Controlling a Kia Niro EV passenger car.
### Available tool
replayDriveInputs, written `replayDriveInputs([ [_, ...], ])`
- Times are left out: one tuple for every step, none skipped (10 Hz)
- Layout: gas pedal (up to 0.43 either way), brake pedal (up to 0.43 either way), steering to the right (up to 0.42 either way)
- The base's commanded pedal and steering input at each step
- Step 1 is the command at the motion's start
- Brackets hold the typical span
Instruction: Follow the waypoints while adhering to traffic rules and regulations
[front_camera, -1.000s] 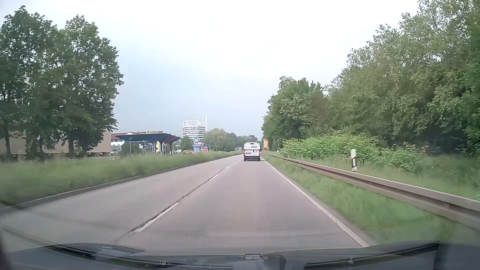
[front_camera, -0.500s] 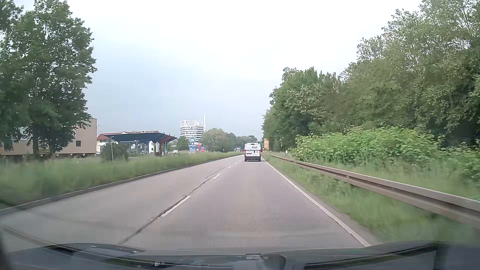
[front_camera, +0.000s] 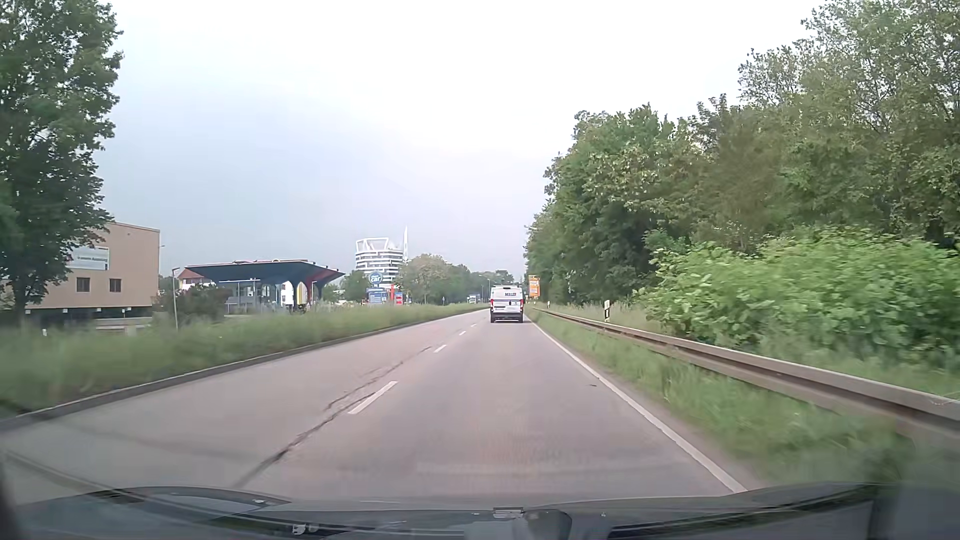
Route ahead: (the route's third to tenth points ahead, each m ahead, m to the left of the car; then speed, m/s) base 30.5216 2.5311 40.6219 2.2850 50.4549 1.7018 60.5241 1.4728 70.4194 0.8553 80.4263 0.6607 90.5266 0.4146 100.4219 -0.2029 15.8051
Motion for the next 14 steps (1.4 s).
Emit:
replayDriveInputs([
  [0.169,0.000,0.000],
  [0.169,0.000,0.000],
  [0.169,0.000,0.000],
  [0.169,0.000,0.000],
  [0.169,0.000,0.001],
  [0.169,0.000,0.001],
  [0.169,0.000,0.001],
  [0.169,0.000,0.002],
  [0.169,0.000,0.002],
  [0.169,0.000,0.002],
  [0.169,0.000,0.002],
  [0.169,0.000,0.002],
  [0.169,0.000,0.002],
  [0.169,0.000,0.002],
])
